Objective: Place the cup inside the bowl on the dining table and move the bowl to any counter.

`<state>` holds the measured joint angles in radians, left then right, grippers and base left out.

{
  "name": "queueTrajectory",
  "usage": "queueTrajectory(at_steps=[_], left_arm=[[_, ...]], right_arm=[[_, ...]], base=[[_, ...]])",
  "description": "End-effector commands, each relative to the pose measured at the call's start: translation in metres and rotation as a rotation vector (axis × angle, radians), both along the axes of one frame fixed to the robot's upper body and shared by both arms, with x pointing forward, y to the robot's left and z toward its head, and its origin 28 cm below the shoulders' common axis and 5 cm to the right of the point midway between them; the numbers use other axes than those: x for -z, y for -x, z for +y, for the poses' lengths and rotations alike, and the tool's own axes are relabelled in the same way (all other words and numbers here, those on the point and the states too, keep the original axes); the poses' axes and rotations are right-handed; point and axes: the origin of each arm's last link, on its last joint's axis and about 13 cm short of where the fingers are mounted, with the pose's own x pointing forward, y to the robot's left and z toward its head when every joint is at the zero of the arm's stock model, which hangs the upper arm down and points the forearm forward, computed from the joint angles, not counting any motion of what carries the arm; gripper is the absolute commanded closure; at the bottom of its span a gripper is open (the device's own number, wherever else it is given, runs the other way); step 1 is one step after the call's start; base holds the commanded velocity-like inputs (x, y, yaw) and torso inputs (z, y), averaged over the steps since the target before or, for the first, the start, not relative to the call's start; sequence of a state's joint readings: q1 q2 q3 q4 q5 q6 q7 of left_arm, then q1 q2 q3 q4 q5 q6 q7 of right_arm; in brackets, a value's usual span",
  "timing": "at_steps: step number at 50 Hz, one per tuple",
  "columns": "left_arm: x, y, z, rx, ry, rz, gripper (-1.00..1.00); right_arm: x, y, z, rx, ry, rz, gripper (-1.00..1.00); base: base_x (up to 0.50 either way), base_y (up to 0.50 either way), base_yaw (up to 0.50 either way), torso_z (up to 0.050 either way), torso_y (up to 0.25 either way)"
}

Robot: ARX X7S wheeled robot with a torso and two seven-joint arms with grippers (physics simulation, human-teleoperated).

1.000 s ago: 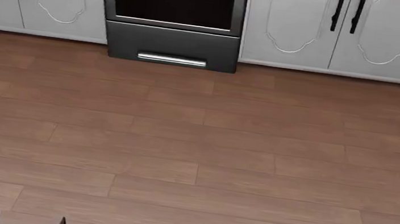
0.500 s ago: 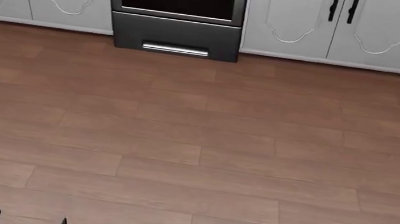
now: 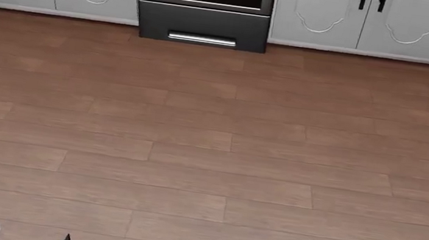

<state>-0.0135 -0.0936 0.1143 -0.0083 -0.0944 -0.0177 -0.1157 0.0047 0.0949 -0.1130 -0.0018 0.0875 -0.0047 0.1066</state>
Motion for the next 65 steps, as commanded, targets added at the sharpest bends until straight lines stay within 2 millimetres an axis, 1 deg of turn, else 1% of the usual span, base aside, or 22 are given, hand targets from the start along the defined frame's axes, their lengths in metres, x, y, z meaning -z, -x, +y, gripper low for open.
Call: queueTrajectory(at_steps=[1,54,65], left_arm=[[0.0001,0.0002,0.0003,-0.002,0.001,0.002,-1.00],[0.0009,0.0003,0.0005,0.003,-0.015,0.010,-1.00],[0.0006,-0.0004,-0.0005,0.005,-0.022,0.008,-1.00]], right_arm=[[-0.0005,-0.0001,0.0002,0.000,0.000,-0.001,-1.00],[0.0015,-0.0015,0.0005,0.001,0.011,-0.001,-1.00],[0.0018,-0.0015,0.0006,-0.003,0.018,-0.001,-1.00]], base=[[-0.50,0.16,0.00,0.000,0.000],[-0.50,0.16,0.00,0.000,0.000],[-0.50,0.09,0.00,0.000,0.000]])
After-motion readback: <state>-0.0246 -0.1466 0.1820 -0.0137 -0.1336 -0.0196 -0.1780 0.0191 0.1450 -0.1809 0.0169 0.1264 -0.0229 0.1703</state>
